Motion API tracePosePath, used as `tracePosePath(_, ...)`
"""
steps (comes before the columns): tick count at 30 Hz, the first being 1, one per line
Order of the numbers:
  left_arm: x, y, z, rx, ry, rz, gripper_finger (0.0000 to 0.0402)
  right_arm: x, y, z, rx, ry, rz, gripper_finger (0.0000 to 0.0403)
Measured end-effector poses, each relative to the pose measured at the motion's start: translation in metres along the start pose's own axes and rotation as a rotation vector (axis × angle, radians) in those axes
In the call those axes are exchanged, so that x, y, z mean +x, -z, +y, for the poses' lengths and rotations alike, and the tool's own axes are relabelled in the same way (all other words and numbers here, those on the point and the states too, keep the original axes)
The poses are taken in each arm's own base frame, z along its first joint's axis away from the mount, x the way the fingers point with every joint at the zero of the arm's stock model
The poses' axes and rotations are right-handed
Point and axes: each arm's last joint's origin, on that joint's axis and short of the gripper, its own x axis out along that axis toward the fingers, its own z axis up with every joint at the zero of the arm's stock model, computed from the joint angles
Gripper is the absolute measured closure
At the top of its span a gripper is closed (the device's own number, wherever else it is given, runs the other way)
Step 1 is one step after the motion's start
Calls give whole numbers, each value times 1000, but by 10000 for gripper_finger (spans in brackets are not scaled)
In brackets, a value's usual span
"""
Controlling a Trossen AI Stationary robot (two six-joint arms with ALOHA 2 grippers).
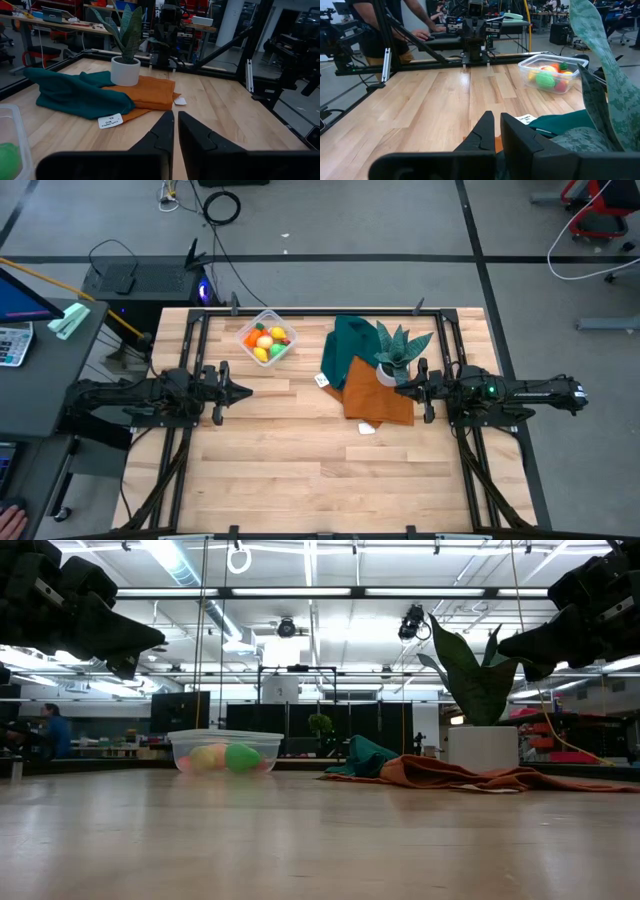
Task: Pick and placing Produce into tupperware
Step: Return to Home Position
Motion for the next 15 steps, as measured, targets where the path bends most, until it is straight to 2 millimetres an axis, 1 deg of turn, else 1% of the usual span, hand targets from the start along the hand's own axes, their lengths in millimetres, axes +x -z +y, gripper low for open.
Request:
tracePosePath(7, 0, 0, 0, 0, 0, 0, 378, 0, 0, 0, 0, 0, 0, 403)
tracePosePath(15, 0, 0, 0, 0, 0, 0, 366, 0, 0, 0, 0, 0, 0, 403)
